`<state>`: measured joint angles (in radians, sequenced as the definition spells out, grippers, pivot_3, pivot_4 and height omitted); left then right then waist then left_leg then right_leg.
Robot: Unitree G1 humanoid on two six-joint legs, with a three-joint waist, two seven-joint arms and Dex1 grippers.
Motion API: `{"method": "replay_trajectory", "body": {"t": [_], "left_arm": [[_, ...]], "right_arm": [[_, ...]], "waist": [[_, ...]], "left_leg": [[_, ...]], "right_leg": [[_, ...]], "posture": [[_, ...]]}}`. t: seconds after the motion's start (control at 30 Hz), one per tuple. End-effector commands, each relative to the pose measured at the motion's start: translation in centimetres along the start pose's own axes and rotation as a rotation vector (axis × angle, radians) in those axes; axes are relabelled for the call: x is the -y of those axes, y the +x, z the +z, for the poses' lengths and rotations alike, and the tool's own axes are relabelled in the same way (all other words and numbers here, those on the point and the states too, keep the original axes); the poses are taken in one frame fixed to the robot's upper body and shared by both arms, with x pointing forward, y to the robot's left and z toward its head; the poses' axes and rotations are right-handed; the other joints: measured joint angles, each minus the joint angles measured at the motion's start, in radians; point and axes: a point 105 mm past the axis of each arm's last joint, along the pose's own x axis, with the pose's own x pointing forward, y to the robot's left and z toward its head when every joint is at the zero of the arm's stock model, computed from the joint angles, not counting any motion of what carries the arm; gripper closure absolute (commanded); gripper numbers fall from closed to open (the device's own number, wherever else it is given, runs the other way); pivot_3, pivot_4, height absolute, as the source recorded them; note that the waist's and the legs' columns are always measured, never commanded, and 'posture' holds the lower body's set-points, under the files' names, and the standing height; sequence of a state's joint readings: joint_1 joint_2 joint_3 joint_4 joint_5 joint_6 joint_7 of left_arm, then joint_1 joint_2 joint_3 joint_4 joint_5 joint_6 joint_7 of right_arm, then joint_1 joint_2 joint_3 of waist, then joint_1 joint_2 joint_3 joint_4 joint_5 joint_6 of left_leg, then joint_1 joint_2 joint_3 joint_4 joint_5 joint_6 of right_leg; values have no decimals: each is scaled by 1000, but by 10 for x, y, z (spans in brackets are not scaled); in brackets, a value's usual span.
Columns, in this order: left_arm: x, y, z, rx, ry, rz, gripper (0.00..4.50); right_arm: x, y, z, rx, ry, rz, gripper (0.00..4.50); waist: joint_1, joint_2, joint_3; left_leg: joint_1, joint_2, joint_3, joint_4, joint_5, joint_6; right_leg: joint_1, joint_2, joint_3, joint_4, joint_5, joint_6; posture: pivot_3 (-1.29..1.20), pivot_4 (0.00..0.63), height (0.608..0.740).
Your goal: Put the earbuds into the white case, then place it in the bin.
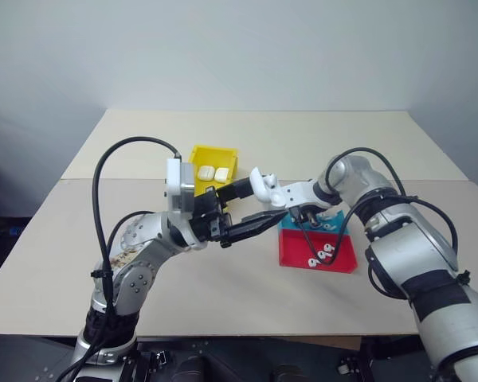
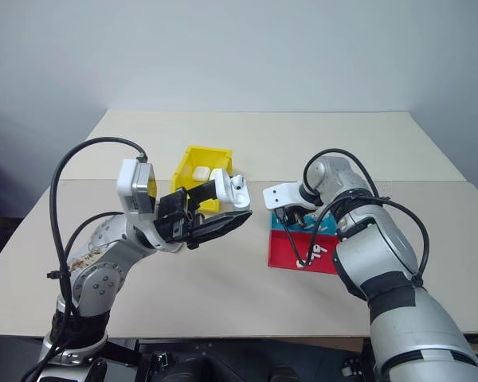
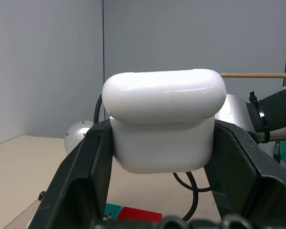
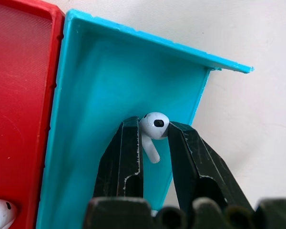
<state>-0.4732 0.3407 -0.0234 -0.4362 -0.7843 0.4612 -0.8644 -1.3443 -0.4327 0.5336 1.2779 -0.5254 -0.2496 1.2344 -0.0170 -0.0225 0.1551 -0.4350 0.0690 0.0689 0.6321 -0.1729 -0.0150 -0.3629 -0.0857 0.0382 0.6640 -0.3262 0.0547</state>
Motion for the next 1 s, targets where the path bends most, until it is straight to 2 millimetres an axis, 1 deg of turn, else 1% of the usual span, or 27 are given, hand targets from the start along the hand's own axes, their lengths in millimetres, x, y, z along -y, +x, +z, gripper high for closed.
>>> {"method": "replay_trajectory", "body": {"t": [0.03, 0.13, 0.17, 0.2, 0.23, 0.3, 0.37, 0.43, 0.5, 0.6, 0.7, 0.77, 0.9, 1.0], "left_arm": [[4, 4, 10, 29, 30, -38, 1697], [4, 5, 10, 28, 26, -45, 1697], [4, 5, 10, 28, 25, -46, 1697], [4, 5, 10, 30, 24, -46, 1697], [4, 5, 10, 34, 20, -47, 1697], [4, 5, 10, 40, 16, -49, 1697], [4, 6, 10, 47, 7, -57, 1697], [5, 7, 10, 47, -3, -73, 1697], [3, 7, 9, 43, -7, -90, 1697], [-2, 9, 10, 38, -4, -104, 1697], [-4, 12, 11, 38, -6, -123, 1697], [-3, 13, 10, 39, -11, -137, 1697], [3, 18, 8, 42, -33, -175, 1697], [6, 21, 7, 45, -46, -197, 1697]], "right_arm": [[4, -9, -1, 58, 80, -24, 3848], [18, -37, 5, 187, 152, -94, 3848], [22, -48, 8, 253, 181, -114, 3848], [25, -62, 13, 344, 202, -134, 3848], [23, -79, 20, 490, 223, -157, 3848], [12, -104, 28, 664, 235, -167, 3848], [-7, -126, 37, 837, 271, -155, 3848], [-28, -153, 43, 1043, 372, -129, 3848], [-43, -178, 45, 1226, 487, -99, 3848], [-65, -202, 49, 1418, 579, -49, 3848], [-83, -216, 60, 1529, 590, -3, 3848], [-92, -220, 69, 1566, 590, 26, 3848], [-106, -217, 90, 1566, 571, 65, 3848], [-108, -218, 96, 1574, 579, 63, 3848]], "waist": [[0, 0, 0], [1, 1, 2], [4, 3, 4], [5, 4, 5], [8, 4, 5], [11, 4, 5], [16, 4, 5], [21, 4, 5], [23, 4, 5], [22, 4, 5], [21, 4, 5], [16, 4, 5], [15, 4, 5], [16, 4, 6]], "left_leg": [[0, 0, 0, 0, 0, 0], [0, 0, 0, 0, 0, 0], [0, 0, 0, 0, 0, 0], [0, 0, 0, 0, 0, 0], [-1, 0, 0, 0, 0, 0], [-1, 0, -1, 0, -1, 1], [-2, 0, -2, 0, -1, 1], [-2, 0, -2, 0, -1, 1], [-2, 0, -2, 1, -1, 2], [-2, 0, -2, 0, -2, 3], [0, 0, -4, 1, -2, 4], [0, 0, -4, 1, -2, 4], [0, 0, -4, 1, -2, 4], [-1, 0, -4, 1, -3, 5]], "right_leg": [[0, 0, 0, 0, 0, 0], [0, 0, 0, 0, 0, 0], [0, 0, 0, 0, 0, 0], [0, 0, 0, -1, 0, 0], [0, 0, 0, -1, 0, 0], [0, 0, -1, -1, 0, 0], [2, 0, -2, -3, 0, 0], [3, 0, -2, -4, 0, 0], [3, 0, -2, -5, 0, 0], [3, 0, -2, -5, 0, 0], [6, 0, -3, -4, 0, 0], [6, 0, -3, -4, 0, 0], [6, 1, -2, -4, 0, 0], [6, 1, -2, -5, 0, 0]], "posture": [[0, 150, 740], [0, 150, 740], [0, 150, 740], [0, 150, 740], [0, 150, 740], [0, 150, 740], [0, 150, 740], [0, 150, 740], [0, 150, 740], [0, 150, 740], [0, 150, 740], [0, 150, 740], [0, 150, 740], [0, 150, 740]]}}
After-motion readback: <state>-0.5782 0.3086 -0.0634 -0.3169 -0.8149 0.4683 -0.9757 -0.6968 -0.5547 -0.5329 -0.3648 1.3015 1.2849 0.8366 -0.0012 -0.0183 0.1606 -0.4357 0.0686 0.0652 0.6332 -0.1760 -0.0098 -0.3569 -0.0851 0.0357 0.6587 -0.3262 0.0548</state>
